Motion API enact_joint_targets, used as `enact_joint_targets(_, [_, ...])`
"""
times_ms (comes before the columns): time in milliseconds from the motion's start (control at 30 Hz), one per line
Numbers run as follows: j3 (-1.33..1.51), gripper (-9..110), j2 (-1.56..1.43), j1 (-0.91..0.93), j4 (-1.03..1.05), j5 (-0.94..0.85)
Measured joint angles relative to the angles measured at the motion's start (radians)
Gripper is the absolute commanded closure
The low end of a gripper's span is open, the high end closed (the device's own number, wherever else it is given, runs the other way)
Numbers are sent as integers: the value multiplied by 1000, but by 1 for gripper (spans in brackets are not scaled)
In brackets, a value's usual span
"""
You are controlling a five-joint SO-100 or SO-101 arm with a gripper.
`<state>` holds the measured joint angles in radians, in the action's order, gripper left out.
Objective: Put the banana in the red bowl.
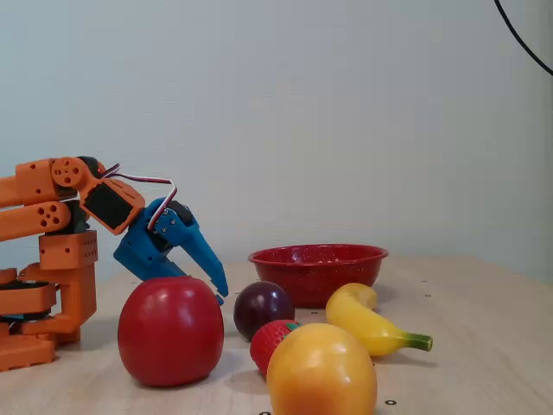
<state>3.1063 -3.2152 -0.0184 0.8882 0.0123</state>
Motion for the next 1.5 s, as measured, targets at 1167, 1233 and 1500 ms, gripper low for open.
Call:
enact_joint_targets(1167, [-520, 101, 367, 61, 410, 29])
enact_joint_targets(1233, [-607, 101, 430, 84, 454, 28])
enact_joint_targets(1500, [-884, 101, 712, 115, 503, 31])
